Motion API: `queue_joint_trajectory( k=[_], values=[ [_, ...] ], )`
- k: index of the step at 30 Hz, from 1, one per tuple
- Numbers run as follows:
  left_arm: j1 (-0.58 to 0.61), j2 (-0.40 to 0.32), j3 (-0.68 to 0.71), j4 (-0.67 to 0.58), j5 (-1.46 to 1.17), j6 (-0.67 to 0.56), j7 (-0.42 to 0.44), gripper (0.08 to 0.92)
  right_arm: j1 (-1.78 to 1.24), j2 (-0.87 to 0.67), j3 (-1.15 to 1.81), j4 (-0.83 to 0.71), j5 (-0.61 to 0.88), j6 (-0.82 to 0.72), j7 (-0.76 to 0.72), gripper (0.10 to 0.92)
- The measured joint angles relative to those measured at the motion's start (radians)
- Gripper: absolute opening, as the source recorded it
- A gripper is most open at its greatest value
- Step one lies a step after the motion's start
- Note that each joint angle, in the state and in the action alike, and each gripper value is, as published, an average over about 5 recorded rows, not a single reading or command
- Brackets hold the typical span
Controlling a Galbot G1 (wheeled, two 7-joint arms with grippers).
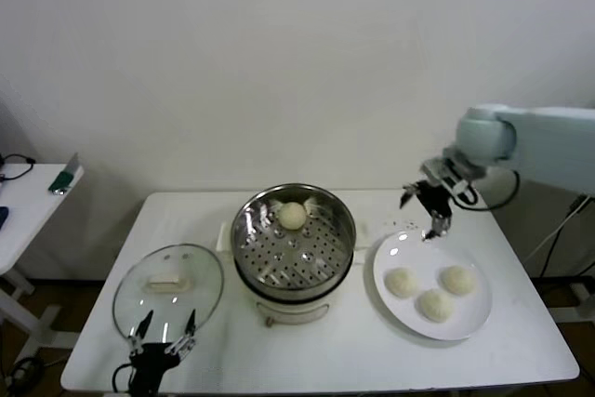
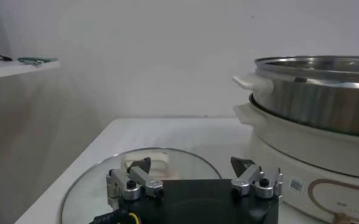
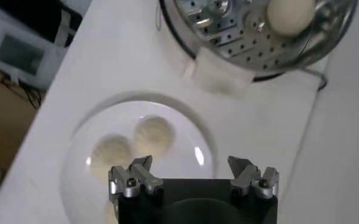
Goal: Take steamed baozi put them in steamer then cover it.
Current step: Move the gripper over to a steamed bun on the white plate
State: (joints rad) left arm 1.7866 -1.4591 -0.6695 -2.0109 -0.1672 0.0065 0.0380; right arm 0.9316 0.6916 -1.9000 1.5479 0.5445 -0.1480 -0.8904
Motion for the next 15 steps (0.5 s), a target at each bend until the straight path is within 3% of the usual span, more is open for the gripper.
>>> queue_joint_trajectory(
  k=[15],
  values=[
    [0.010,-0.011,-0.008,0.001,0.001,-0.010,-0.001,0.823,-0.347,-0.059,0.225,-0.035,-0.069,-0.174,0.100,0.823]
  ],
)
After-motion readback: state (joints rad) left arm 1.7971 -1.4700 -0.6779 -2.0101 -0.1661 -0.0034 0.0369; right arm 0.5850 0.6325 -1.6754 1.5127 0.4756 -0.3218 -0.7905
